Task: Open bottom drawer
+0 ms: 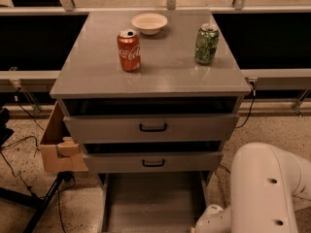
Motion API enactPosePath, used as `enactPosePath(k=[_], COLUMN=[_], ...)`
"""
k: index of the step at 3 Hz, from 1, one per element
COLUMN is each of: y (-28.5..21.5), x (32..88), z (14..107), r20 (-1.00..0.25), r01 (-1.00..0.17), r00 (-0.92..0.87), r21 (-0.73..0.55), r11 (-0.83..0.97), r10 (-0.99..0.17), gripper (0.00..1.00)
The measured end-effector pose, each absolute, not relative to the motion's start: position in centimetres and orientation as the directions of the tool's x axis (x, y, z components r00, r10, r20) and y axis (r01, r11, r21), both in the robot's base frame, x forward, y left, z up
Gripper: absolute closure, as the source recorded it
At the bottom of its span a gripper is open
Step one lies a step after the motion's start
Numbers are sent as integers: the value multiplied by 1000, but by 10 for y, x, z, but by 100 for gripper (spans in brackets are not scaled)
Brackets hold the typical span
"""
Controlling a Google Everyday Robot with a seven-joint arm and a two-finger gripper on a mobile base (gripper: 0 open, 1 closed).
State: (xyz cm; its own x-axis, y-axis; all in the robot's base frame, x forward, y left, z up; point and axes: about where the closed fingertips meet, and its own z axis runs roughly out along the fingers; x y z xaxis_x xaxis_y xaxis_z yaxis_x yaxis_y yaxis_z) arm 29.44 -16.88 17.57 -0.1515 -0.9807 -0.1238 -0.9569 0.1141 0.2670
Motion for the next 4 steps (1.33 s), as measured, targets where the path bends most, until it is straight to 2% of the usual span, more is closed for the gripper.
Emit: enactPosePath(k=[2,3,4], y=[-169,-169,-169], x=[295,295,295], z=[176,176,176], r20=[-124,-124,-124], r01=[-957,-957,-957], r00=[-151,-152,-152], r21=[267,267,267], r11=[114,114,114], r10=[-981,-981,-981], gripper=[12,0,0])
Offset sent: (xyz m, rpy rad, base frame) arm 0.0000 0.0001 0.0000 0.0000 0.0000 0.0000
